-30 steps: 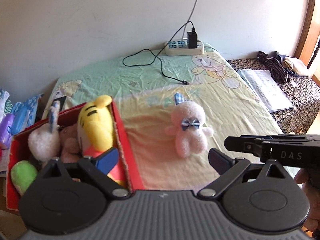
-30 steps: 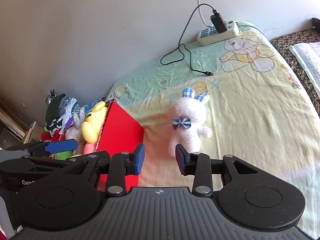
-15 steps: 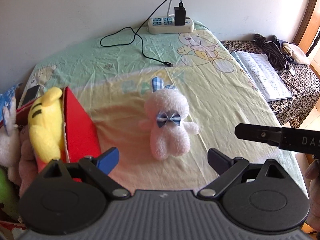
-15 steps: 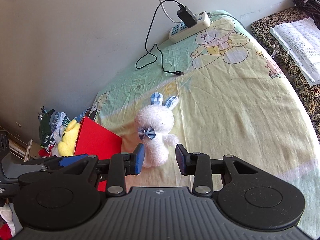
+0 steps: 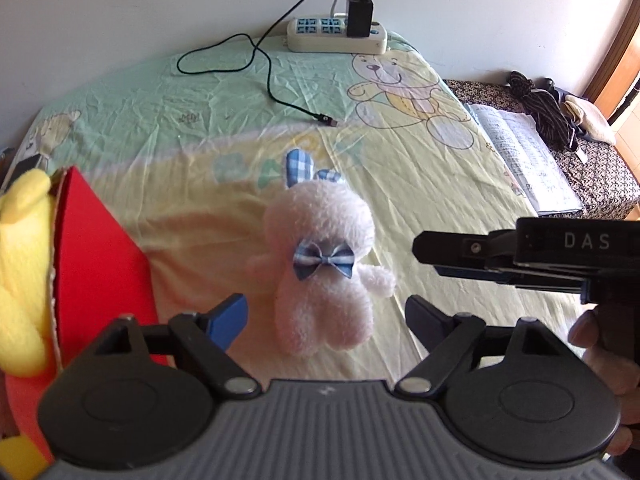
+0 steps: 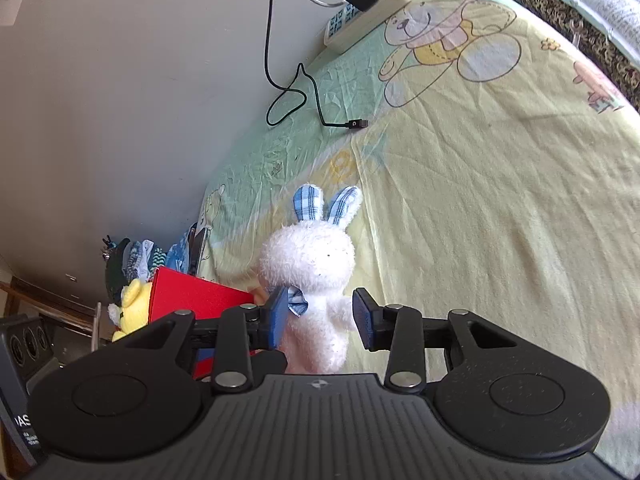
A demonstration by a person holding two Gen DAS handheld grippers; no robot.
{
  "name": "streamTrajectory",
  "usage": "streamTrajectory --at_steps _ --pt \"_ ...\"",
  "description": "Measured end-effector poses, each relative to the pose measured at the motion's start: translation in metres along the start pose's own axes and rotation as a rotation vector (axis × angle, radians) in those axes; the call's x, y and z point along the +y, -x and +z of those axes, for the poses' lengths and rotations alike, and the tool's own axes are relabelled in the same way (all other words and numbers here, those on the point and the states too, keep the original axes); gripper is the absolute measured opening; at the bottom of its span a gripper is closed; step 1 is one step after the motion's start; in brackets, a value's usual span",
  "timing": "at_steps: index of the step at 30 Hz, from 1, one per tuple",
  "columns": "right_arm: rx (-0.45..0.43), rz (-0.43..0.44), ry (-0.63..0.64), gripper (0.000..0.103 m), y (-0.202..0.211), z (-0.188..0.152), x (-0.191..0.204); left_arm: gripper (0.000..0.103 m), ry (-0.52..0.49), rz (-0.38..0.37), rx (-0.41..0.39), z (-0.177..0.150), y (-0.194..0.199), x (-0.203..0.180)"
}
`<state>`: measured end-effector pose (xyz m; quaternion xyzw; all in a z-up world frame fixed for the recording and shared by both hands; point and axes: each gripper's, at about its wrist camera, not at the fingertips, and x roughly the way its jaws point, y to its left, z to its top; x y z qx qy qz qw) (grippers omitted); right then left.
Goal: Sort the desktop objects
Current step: 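Move both grippers toward the white bunny with blue bow tie on the bed, then close the left gripper on the bow-tie bunny while the right gripper pinches it, then lift the bow-tie bunny with both grippers and carry it to the red box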
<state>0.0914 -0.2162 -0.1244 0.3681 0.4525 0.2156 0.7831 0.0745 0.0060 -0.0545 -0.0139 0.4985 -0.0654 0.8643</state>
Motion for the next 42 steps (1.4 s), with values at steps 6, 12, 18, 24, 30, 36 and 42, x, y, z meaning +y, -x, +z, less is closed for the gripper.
streamTrajectory --at_steps 6,12,18,24,30,36,42 --pt "0.026 0.057 -0.051 0.043 -0.022 0.016 -0.015 0.083 0.033 -0.038 -0.013 0.011 -0.015 -0.001" --pt "0.06 0.085 -0.035 0.043 -0.044 0.023 -0.02 0.076 0.09 -0.052 0.023 0.021 -0.038 0.008" --pt "0.099 0.183 -0.034 0.052 -0.064 0.027 -0.025 0.067 0.151 -0.006 0.061 0.027 -0.057 0.022" --pt "0.134 0.246 -0.052 0.058 -0.085 0.028 -0.026 0.06 0.183 0.003 0.082 0.029 -0.069 0.03" --pt "0.15 0.255 -0.042 0.055 -0.09 0.027 -0.019 0.057 0.189 0.003 0.092 0.03 -0.072 0.035" --pt "0.158 0.23 -0.03 0.052 -0.076 0.022 -0.016 0.056 0.161 -0.007 0.097 0.027 -0.067 0.029" --pt "0.165 0.183 0.003 0.052 -0.059 0.015 -0.004 0.056 0.126 -0.029 0.097 0.016 -0.052 0.016"
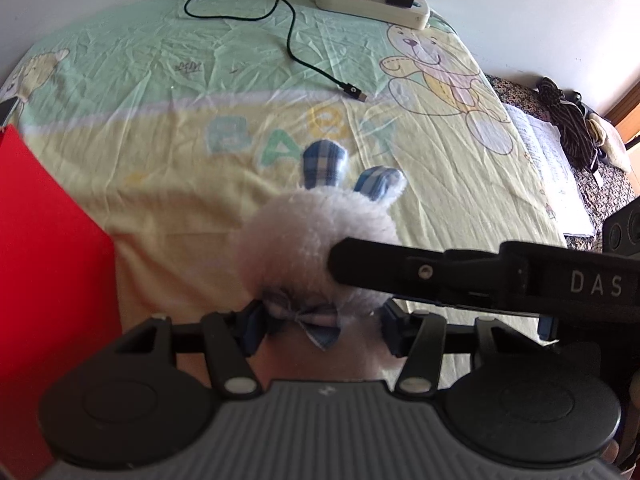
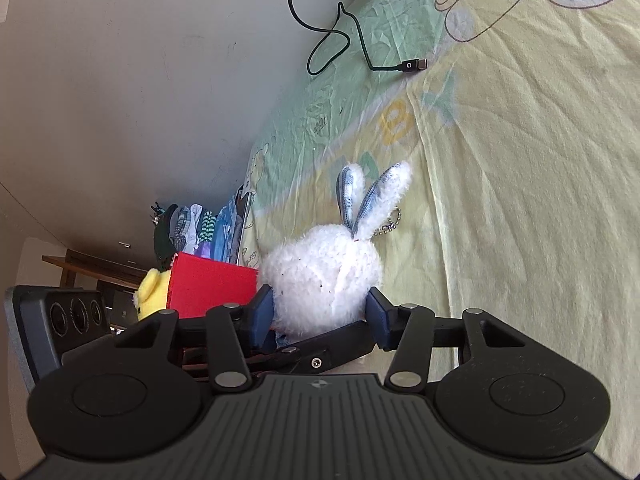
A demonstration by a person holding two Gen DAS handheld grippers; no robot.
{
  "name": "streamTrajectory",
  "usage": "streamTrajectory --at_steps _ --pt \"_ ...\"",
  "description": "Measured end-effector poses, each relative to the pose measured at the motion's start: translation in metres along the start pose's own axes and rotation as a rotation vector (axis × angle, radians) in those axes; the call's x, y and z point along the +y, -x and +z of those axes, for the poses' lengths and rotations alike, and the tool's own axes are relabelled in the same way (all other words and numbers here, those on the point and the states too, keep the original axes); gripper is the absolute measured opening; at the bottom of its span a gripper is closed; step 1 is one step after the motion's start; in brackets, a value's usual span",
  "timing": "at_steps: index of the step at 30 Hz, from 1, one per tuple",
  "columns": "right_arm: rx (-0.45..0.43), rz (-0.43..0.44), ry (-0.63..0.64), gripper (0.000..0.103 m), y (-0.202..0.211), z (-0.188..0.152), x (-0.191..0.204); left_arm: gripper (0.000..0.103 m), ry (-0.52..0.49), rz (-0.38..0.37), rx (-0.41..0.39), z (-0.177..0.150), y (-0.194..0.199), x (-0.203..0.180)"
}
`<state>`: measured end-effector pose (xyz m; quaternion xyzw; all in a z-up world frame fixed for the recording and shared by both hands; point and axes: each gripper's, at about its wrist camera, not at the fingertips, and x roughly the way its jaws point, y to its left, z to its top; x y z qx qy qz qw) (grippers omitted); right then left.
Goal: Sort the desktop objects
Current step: 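Lift the bow-tie bunny with both grippers and carry it to the red box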
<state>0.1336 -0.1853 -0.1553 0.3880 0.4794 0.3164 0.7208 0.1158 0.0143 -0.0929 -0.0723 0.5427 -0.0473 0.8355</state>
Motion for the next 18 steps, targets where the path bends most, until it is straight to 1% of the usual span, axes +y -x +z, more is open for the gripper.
streamTrajectory --at_steps 4,9,13,18 --pt "0.006 -0.025 0.038 0.052 0.014 -0.014 0.013 0.056 -0.056 0.002 -0.008 -0.015 0.013 -0.012" --pt "0.029 -0.058 0.097 0.052 0.026 -0.04 0.031 0.056 -0.118 0.015 -0.009 -0.044 0.029 -0.022" --pt "0.042 -0.083 0.143 0.052 0.032 -0.067 0.043 0.056 -0.136 0.0 -0.004 -0.07 0.041 -0.02" --pt "0.063 -0.089 0.137 0.052 0.033 -0.099 0.052 0.055 -0.156 -0.016 0.007 -0.102 0.058 -0.012"
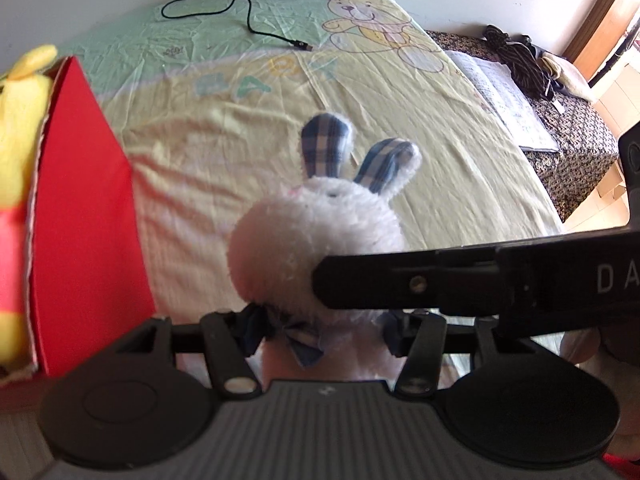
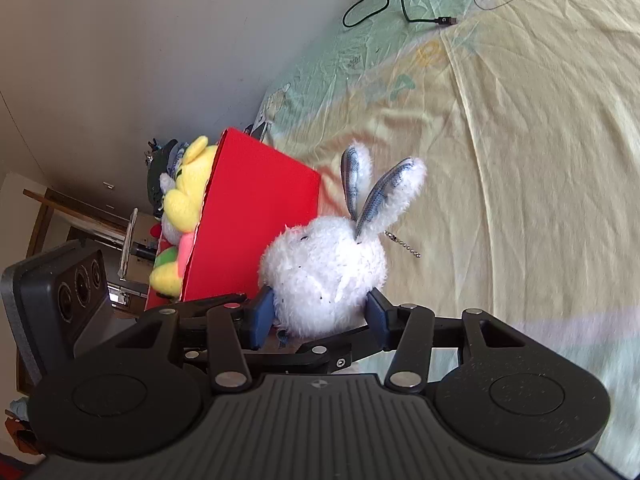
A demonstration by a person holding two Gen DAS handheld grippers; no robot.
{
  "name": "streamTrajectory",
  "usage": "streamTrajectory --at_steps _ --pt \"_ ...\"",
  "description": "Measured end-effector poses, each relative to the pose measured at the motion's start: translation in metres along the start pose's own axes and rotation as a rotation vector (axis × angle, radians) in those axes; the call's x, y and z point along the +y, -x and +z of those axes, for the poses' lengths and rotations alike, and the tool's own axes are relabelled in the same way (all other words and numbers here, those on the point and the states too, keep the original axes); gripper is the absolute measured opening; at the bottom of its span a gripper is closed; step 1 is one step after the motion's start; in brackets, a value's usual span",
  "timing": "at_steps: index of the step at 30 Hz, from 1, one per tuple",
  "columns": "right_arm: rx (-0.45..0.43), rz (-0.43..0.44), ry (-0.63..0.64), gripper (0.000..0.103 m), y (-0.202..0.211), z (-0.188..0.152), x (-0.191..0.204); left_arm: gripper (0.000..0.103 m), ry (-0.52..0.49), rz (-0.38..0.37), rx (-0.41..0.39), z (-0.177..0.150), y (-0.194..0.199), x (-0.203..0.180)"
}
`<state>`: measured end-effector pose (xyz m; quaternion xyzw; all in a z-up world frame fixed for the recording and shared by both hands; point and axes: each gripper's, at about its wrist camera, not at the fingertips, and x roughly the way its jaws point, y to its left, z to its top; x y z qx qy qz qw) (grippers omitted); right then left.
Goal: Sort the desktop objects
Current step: 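Lift the bow-tie bunny with both grippers and carry it to the red box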
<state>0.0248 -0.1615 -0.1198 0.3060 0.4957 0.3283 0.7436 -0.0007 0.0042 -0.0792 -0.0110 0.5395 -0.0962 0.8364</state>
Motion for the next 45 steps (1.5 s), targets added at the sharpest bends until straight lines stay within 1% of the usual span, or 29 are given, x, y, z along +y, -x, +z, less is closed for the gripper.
streamTrajectory --at_steps 7,16,21,25,30,36,41,45 --pt "0.013 -0.032 0.023 0.052 -0.01 -0.04 0.034 0.055 -0.023 -0.057 0.026 -0.042 0.023 0.018" --pt "0.021 -0.031 0.027 0.052 -0.039 -0.09 0.09 0.055 -0.097 -0.118 0.039 -0.095 0.069 0.075" --pt "0.034 -0.019 0.056 0.052 -0.059 -0.115 0.124 0.055 -0.129 -0.126 0.04 -0.121 0.093 0.11" --pt "0.039 -0.009 0.085 0.052 -0.076 -0.129 0.148 0.055 -0.152 -0.123 0.048 -0.135 0.108 0.134" --pt "0.033 0.007 0.114 0.052 -0.097 -0.14 0.171 0.055 -0.162 -0.109 0.031 -0.15 0.124 0.16" --pt "0.033 0.024 0.152 0.052 -0.112 -0.146 0.197 0.055 -0.157 -0.107 0.005 -0.16 0.145 0.186" --pt "0.032 0.041 0.199 0.052 -0.118 -0.145 0.22 0.055 -0.144 -0.106 -0.034 -0.165 0.165 0.202" --pt "0.005 0.061 0.242 0.052 -0.116 -0.139 0.239 0.055 -0.134 -0.112 -0.078 -0.16 0.185 0.214"
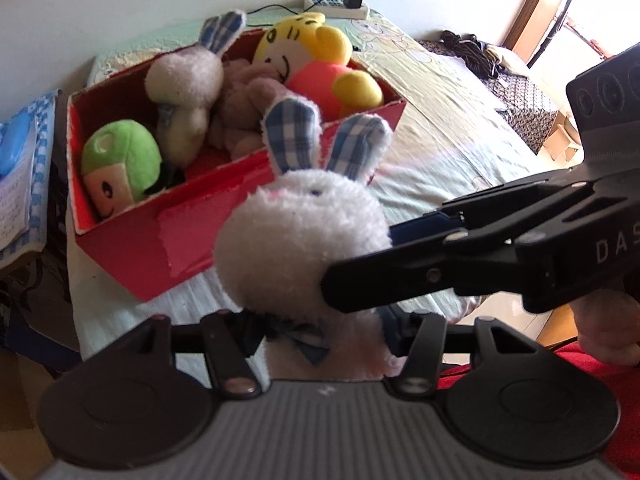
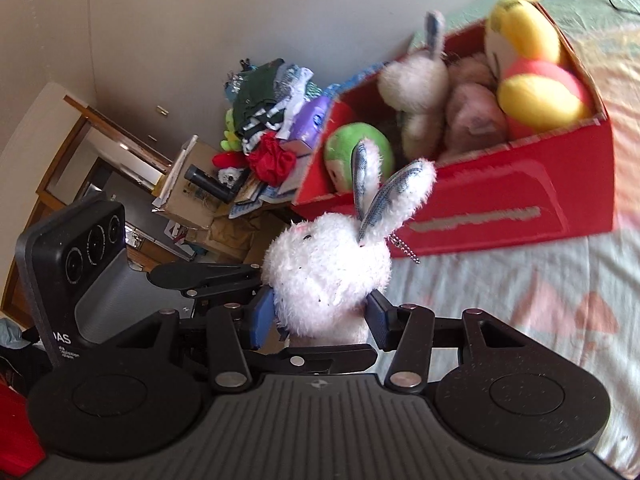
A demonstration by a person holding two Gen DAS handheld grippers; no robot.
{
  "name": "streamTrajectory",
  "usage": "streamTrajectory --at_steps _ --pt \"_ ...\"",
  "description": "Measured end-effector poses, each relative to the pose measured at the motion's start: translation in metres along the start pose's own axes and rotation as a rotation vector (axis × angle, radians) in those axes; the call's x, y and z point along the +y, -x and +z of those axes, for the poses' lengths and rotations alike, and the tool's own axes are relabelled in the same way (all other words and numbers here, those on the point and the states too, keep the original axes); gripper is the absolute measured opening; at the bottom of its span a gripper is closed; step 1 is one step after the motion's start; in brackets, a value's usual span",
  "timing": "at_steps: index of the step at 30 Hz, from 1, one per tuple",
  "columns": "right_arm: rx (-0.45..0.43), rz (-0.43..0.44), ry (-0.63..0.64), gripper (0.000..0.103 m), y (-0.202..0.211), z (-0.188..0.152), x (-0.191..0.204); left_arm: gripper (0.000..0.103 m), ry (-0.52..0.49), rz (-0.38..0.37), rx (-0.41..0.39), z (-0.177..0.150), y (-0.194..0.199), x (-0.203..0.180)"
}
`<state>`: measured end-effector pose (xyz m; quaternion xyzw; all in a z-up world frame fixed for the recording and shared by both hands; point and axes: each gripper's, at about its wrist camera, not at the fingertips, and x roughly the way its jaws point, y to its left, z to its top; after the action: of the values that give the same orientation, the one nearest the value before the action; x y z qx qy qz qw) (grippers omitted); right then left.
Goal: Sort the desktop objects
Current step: 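Lift the bow-tie bunny with both grippers and carry it to the red box, then lower the bow-tie bunny into the red box beside the other bunny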
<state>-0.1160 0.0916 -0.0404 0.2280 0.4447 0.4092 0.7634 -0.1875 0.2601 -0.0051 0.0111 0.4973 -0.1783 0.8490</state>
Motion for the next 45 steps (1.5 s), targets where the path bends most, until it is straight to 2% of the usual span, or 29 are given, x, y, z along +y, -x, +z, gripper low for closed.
streamTrajectory --at_steps 8,12,17,22,25,30,34,38,42,45 --pt "-0.136 0.019 0.083 0.052 0.006 0.033 0.015 0.055 -0.061 0.041 -0.131 0.034 0.032 0.015" --pt "-0.222 -0.01 0.138 0.052 0.007 0.053 0.015 0.055 -0.094 0.071 -0.199 0.062 0.029 0.022" --pt "-0.318 -0.054 0.167 0.051 0.001 0.072 0.001 0.055 -0.092 0.073 -0.256 0.093 0.013 0.038" --pt "-0.316 -0.071 0.131 0.051 -0.014 0.085 -0.029 0.055 -0.047 0.038 -0.239 0.105 -0.016 0.057" --pt "-0.296 -0.089 0.134 0.05 -0.022 0.085 -0.041 0.055 -0.023 0.012 -0.227 0.103 -0.034 0.066" --pt "-0.313 -0.091 0.128 0.049 -0.032 0.081 -0.054 0.057 0.021 -0.03 -0.222 0.099 -0.048 0.081" --pt "-0.344 -0.089 0.132 0.047 -0.032 0.081 -0.053 0.058 0.025 -0.032 -0.233 0.1 -0.051 0.085" --pt "-0.373 -0.09 0.138 0.046 -0.035 0.085 -0.052 0.058 0.011 -0.002 -0.248 0.108 -0.051 0.086" --pt "-0.339 -0.096 0.127 0.046 -0.043 0.086 -0.056 0.058 0.009 0.013 -0.21 0.107 -0.059 0.089" --pt "-0.304 -0.118 0.181 0.046 -0.047 0.082 -0.052 0.058 0.006 0.024 -0.188 0.098 -0.064 0.09"
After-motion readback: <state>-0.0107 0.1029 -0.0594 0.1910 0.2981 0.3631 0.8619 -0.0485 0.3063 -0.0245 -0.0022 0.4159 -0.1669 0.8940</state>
